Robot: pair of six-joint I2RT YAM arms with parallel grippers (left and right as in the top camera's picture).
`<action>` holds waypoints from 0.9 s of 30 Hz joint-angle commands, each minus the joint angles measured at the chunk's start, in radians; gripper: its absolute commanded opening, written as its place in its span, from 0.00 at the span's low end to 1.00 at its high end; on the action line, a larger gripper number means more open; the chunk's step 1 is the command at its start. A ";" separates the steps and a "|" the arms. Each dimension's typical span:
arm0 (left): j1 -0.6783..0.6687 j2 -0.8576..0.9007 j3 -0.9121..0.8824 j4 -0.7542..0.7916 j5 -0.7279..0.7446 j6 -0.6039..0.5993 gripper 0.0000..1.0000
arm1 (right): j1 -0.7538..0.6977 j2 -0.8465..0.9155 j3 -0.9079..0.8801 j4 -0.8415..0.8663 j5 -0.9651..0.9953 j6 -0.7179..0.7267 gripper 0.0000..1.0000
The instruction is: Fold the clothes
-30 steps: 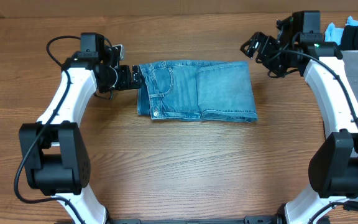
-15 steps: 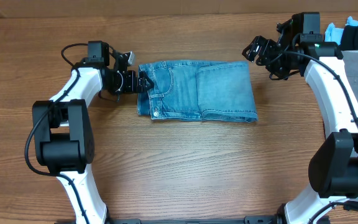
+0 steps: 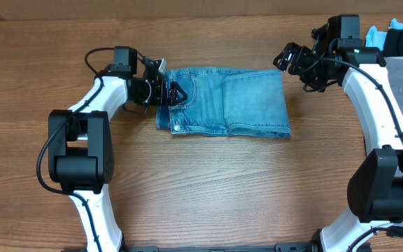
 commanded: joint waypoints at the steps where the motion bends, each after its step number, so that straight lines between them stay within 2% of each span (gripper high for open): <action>1: -0.018 0.066 -0.019 0.012 -0.090 -0.068 0.63 | 0.004 -0.001 -0.007 0.002 0.021 -0.007 1.00; 3: -0.018 0.066 -0.019 0.010 -0.133 -0.078 0.33 | 0.006 -0.001 -0.019 0.004 0.021 -0.007 1.00; 6: -0.018 0.065 -0.015 -0.016 -0.224 -0.105 0.06 | 0.011 -0.001 -0.045 0.006 0.021 -0.007 1.00; 10: -0.010 0.059 0.026 -0.100 -0.323 -0.119 0.04 | 0.027 -0.001 -0.085 0.023 0.020 -0.007 1.00; 15: 0.027 0.043 0.183 -0.270 -0.418 -0.117 0.04 | 0.086 -0.001 -0.156 0.096 0.012 -0.007 1.00; 22: 0.050 0.042 0.493 -0.528 -0.414 -0.080 0.04 | 0.204 -0.001 -0.275 0.280 0.038 0.037 1.00; 27: 0.002 0.042 0.667 -0.663 -0.410 -0.065 0.04 | 0.264 0.014 -0.356 0.392 0.051 0.079 1.00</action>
